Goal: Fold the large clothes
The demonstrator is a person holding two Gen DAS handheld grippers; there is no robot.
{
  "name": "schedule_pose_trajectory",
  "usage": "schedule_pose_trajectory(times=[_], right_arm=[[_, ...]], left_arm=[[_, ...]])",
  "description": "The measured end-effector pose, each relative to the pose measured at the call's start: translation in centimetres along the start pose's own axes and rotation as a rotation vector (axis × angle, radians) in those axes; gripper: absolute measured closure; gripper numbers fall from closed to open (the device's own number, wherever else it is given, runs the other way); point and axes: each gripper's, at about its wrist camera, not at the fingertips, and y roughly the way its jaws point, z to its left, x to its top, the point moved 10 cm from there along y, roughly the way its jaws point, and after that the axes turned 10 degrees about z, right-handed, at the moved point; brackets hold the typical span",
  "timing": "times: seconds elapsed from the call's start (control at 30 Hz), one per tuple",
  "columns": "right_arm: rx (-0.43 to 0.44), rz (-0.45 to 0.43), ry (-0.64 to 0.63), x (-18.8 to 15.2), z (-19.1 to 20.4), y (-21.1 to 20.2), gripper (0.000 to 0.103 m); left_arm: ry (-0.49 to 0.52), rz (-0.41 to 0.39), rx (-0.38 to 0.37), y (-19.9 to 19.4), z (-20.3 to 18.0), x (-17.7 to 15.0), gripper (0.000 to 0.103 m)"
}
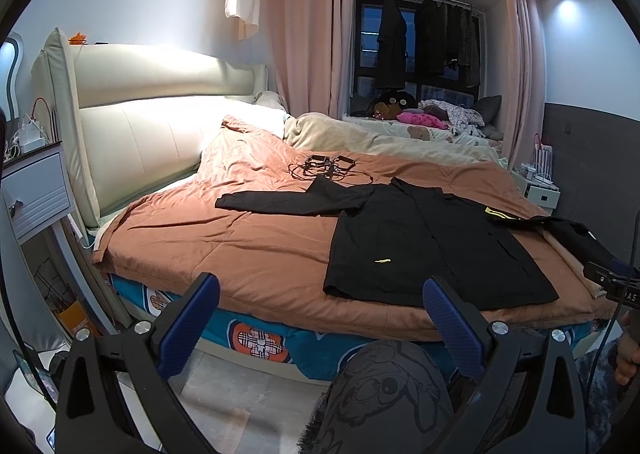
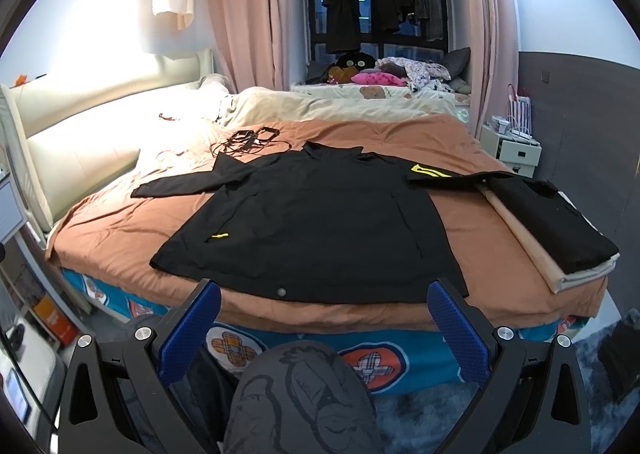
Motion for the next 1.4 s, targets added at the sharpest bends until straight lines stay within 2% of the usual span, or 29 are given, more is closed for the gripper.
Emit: schedule_pose_trajectory(times=[0.07, 0.2, 0.67, 0.83, 1.17, 1.4], right_arm=[[0.008, 0.000, 0.002, 0.0, 0.1, -0.1, 0.000], [0.009, 0.001, 0.008, -0.1, 0.2, -0.1, 0.000], [0.017, 0.003, 0.006, 0.0, 0.5, -0.1, 0.000], [0.031, 0.013, -0.001, 0.3, 0.5, 0.2, 0.000], [0.060, 0.015, 0.012, 2.5, 0.7, 2.0, 0.000], [0.077, 0.043, 0.010, 4.4, 1.3, 5.2, 0.000]], left_arm=[[0.000, -0.002, -0.001, 0.0, 0.0, 0.1, 0.000], [-0.005, 0.000, -0.011, -0.1, 0.2, 0.1, 0.006], [-0.021, 0.001, -0.001, 0.2, 0.8, 0.4, 0.007], [-0.026, 0.001, 0.043, 0.4, 0.9, 0.8, 0.007], [-0.014, 0.009, 0.034, 2.5, 0.7, 2.7, 0.001], [-0.029, 0.036, 0.028, 6.3, 1.4, 4.2, 0.001]])
